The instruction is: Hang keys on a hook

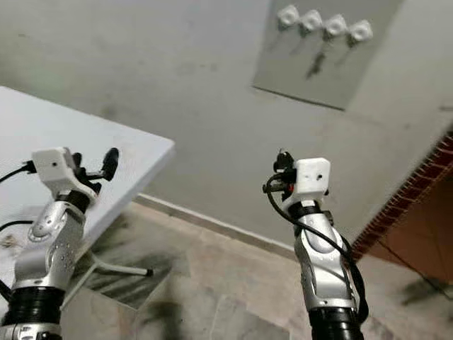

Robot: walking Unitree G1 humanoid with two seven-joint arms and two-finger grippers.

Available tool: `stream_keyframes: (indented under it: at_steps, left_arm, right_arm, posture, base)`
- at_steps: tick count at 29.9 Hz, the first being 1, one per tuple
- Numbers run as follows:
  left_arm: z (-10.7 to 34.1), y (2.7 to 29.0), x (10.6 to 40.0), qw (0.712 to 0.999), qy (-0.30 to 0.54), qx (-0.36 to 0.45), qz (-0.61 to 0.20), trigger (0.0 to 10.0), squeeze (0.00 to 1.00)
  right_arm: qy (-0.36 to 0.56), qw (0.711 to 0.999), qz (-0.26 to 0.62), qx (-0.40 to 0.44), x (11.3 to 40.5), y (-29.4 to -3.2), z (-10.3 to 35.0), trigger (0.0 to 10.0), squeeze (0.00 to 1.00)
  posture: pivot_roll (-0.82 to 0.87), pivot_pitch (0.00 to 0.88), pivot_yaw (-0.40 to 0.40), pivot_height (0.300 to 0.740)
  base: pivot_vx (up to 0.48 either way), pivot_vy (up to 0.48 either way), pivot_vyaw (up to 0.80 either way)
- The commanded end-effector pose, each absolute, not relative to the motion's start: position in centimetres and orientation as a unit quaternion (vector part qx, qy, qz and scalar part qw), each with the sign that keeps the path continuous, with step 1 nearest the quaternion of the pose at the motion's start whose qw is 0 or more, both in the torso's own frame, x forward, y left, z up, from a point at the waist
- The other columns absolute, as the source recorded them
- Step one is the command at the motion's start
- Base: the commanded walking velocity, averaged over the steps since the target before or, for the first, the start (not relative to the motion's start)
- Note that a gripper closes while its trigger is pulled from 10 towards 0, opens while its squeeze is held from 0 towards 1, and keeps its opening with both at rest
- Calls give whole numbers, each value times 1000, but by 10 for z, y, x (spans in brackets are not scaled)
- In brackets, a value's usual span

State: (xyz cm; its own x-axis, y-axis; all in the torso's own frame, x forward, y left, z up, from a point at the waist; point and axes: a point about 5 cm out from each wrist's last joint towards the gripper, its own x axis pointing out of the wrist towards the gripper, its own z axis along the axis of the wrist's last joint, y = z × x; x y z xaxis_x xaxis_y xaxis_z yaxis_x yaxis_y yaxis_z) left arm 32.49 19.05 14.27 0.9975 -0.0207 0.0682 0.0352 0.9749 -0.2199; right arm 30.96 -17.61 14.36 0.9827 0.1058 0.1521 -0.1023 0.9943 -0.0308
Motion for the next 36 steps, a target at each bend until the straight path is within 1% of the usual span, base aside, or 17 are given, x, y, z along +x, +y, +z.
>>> stream_keyframes:
  at_steps: [1,24,30,36]
  left_arm:
    - [149,193,326,994,-40,-102,-12,10000,0]
    - [148,188,324,994,-42,-102,-17,10000,0]
    - [148,187,323,994,-41,-103,-18,10000,0]
    - [146,186,323,993,-40,-109,-20,10000,0]
  right_arm:
    - [-89,994,54,-11,310,-175,151,10000,0]
    - [-93,994,51,-12,311,-174,155,10000,0]
    - [-92,995,46,-11,311,-174,154,10000,0]
    - [-73,997,36,-14,313,-174,150,10000,0]
  posture:
    - [-31,0,-59,740]
    - [-32,0,-68,740]
    - [-33,0,-69,740]
    - [-35,0,-71,740]
  base:
    - [0,0,-744]
    - [0,0,-742]
    - [0,0,0]
    - [0,0,0]
